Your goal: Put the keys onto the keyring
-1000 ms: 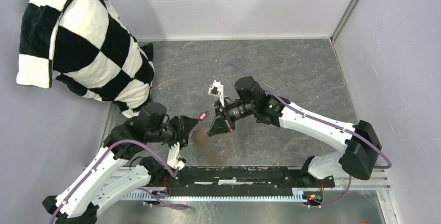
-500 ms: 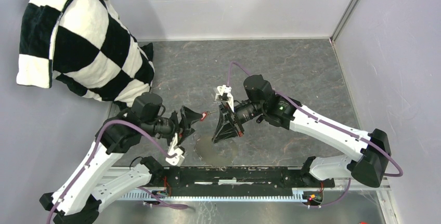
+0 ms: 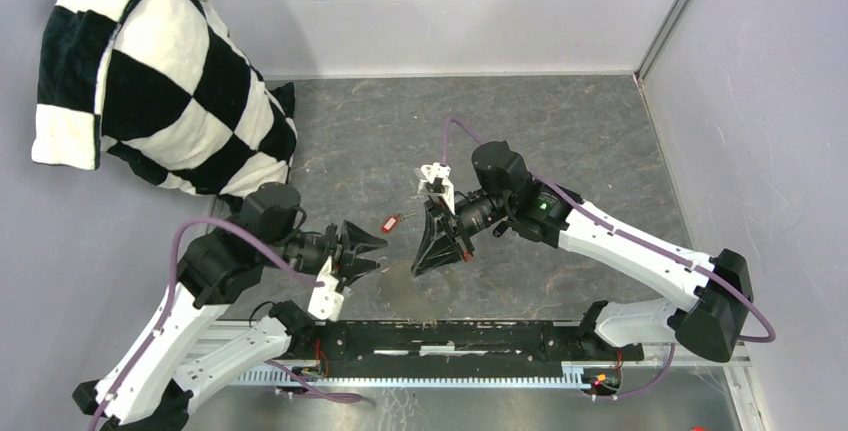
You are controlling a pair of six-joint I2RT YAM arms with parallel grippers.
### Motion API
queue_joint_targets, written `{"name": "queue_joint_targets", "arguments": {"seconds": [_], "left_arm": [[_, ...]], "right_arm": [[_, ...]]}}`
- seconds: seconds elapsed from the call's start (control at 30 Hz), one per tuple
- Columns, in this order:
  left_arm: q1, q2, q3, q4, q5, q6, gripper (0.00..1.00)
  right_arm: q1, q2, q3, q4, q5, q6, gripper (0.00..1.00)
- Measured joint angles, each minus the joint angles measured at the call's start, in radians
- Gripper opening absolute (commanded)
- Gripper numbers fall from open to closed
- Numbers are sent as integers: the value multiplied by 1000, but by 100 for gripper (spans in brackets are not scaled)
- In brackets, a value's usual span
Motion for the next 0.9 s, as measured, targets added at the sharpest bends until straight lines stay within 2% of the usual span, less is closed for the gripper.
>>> {"name": "queue_joint_targets", "arguments": {"seconds": [0.07,0.13,0.27,0.5,0.9], "left_arm": [[0,-39,-34,34,8,1,37],[0,-74,-60,58,18,6,36],[0,-142,-114,122,44,59,47],[0,-259,-239,267,79,182,51],[0,-312,-340,456,128,367,40]], "right_arm": [[0,-1,-2,11,-8,7,0],[0,-4,-6,23,-14,14,0],[0,-9,-16,51,-28,34,0],[0,-8,-19,78,-37,56,0],[0,-8,-19,102,-46,74,0]]}}
